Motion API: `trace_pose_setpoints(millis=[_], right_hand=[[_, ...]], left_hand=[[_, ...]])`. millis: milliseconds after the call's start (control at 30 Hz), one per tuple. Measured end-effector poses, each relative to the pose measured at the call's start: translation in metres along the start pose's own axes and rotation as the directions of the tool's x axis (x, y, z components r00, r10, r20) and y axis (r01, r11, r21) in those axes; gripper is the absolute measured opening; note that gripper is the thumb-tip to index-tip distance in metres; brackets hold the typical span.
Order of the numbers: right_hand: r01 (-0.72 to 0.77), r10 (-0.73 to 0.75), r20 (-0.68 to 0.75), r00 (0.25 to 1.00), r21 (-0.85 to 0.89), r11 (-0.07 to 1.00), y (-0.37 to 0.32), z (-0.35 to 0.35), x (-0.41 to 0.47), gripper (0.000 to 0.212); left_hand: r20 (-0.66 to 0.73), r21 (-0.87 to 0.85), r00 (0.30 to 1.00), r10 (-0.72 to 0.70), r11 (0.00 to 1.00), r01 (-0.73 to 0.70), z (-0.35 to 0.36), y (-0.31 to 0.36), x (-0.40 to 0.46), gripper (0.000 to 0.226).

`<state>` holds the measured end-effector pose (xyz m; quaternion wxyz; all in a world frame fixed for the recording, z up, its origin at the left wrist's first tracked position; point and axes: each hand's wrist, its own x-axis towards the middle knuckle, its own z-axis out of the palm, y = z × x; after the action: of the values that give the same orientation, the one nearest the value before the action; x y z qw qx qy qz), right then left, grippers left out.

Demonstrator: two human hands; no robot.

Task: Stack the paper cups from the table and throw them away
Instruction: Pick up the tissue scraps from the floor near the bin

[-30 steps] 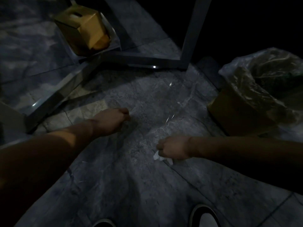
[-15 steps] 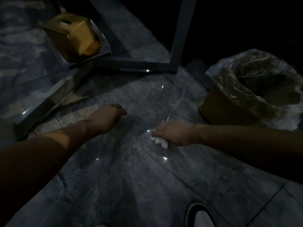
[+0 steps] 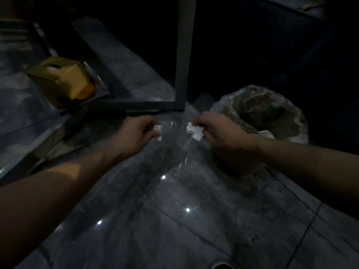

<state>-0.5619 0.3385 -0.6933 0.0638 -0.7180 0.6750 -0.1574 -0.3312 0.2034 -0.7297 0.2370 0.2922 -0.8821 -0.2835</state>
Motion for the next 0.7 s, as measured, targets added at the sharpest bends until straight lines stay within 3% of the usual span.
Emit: trace_pose_setpoints(millis=[133,333,500,700], right_hand=[[-0.040,0.041,-0.268,0.963,0.009,0.999,0.011,-0.034,-0.003,0.021],[-0.161,0.193,-0.555,0.809,0.106,0.981,0.038,-0.081,-0.020,0.014],[-0.343,0.372,-0.608,0.701,0.170,0.924,0.079,-0.101,-0.058,0.018],[-0.441,0.427,-0.542,0.724,0.112,0.890,0.101,-0.096,-0.085,0.020]], left_hand=[[-0.028,-0.094,0.999,-0.016,0.995,0.014,0.012,0.022,0.009,0.012],[-0.049,-0.107,0.993,0.108,0.988,-0.113,0.027,0.051,0.026,0.017],[-0.090,-0.121,0.979,0.182,0.974,-0.193,0.038,0.086,0.037,0.018],[-0.112,-0.227,0.980,0.162,0.956,-0.184,0.054,0.125,0.047,0.011]])
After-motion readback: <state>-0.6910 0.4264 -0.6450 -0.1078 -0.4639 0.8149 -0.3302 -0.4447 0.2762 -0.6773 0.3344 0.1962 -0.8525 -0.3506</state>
